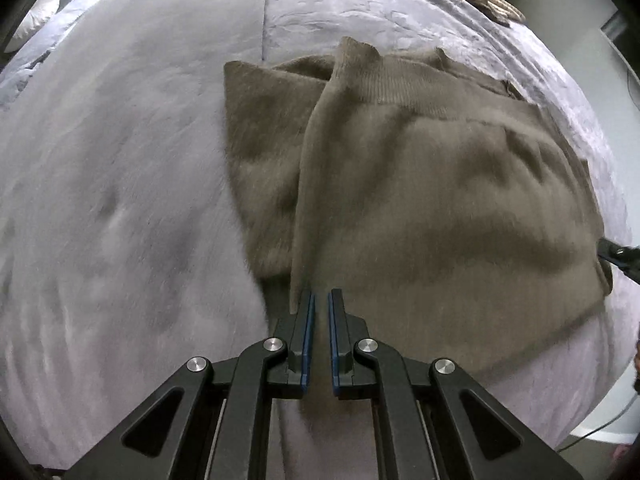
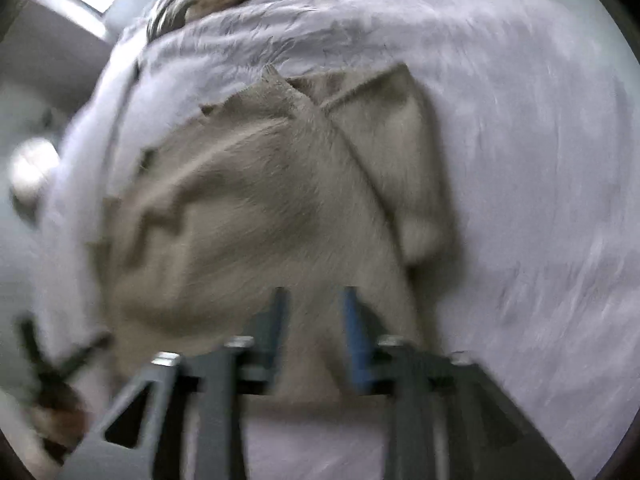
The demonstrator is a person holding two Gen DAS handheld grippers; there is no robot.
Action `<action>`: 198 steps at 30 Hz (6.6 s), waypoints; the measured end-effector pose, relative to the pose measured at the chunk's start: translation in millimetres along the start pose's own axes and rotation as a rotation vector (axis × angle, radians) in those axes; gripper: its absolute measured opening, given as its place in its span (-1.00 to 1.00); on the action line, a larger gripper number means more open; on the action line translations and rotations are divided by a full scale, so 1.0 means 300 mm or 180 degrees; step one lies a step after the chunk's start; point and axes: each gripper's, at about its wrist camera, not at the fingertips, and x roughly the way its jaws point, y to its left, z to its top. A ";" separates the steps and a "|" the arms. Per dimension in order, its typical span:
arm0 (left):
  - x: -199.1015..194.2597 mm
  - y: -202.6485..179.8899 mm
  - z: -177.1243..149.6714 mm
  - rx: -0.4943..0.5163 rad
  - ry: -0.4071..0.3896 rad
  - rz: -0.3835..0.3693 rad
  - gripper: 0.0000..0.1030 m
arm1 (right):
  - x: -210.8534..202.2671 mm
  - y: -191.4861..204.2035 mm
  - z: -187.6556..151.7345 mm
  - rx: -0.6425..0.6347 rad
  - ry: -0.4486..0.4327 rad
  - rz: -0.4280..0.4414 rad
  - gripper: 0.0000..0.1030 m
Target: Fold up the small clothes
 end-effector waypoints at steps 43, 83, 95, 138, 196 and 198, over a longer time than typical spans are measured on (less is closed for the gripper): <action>-0.055 0.009 -0.060 -0.0142 0.0004 0.0256 -0.66 | 0.085 0.193 -0.290 0.0418 0.0517 0.0358 -0.69; -0.120 0.416 -0.063 -0.1056 -0.0275 0.0478 0.98 | 0.571 1.032 0.014 -0.1501 0.0533 0.0112 -0.67; -0.085 0.351 -0.015 -0.0923 -0.0215 0.0466 0.98 | 0.435 0.981 -0.132 -0.1541 0.0811 0.0535 -0.15; 0.006 0.165 0.077 -0.0882 -0.0112 -0.0139 0.98 | 0.442 0.427 -0.359 0.1095 0.0804 0.1749 0.14; -0.007 -0.173 0.361 -0.0252 -0.0400 -0.0837 -0.62 | 0.408 0.421 0.023 -0.0435 0.0514 0.0593 -0.94; -0.071 -0.229 0.384 -0.0135 -0.0515 -0.0913 -0.61 | 0.396 0.403 0.024 -0.0367 0.0515 0.0698 -0.94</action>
